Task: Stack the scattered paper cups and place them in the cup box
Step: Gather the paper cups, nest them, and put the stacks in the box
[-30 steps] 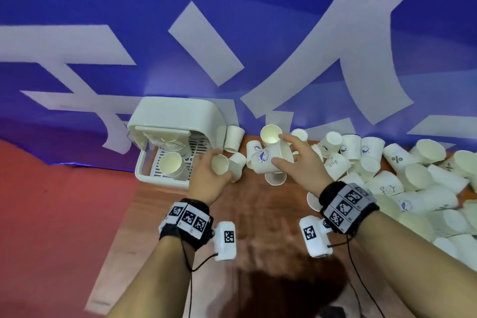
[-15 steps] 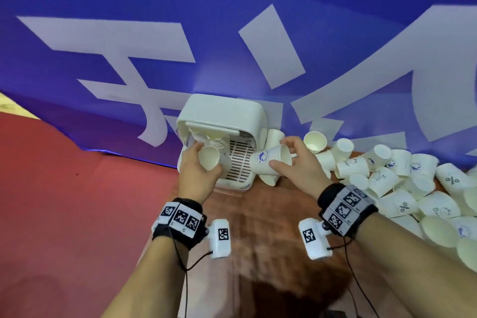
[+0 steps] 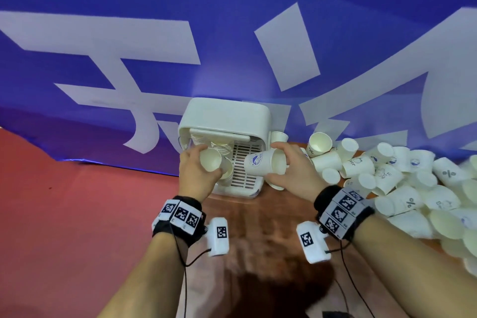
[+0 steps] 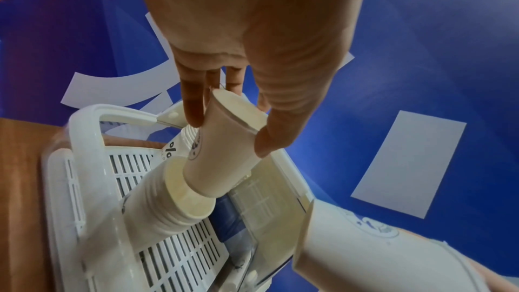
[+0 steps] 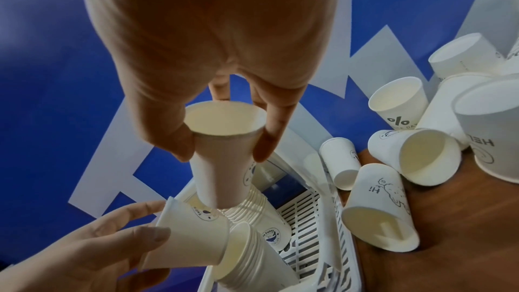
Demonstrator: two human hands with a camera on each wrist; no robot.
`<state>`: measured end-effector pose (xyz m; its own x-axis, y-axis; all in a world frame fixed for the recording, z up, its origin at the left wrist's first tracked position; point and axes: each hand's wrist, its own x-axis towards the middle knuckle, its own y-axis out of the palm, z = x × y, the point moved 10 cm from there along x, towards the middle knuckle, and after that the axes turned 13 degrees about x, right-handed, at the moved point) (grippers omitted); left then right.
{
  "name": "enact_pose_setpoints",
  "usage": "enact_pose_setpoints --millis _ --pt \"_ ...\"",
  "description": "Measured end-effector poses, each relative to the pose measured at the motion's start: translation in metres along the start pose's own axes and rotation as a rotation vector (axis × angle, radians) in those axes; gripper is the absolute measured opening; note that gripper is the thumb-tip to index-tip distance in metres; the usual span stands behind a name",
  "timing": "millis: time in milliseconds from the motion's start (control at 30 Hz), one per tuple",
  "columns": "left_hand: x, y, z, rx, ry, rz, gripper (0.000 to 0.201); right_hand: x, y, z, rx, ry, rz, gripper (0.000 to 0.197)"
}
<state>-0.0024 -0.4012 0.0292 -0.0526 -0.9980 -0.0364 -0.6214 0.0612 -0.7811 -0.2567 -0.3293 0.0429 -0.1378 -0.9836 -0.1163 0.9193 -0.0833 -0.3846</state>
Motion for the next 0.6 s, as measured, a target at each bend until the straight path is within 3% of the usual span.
enact_pose_setpoints --millis 600 --pt "0.026 0.063 0.022 0.200 0.029 0.127 0.078 0.013 0.013 -0.013 -0.077 -0.008 -0.044 0.067"
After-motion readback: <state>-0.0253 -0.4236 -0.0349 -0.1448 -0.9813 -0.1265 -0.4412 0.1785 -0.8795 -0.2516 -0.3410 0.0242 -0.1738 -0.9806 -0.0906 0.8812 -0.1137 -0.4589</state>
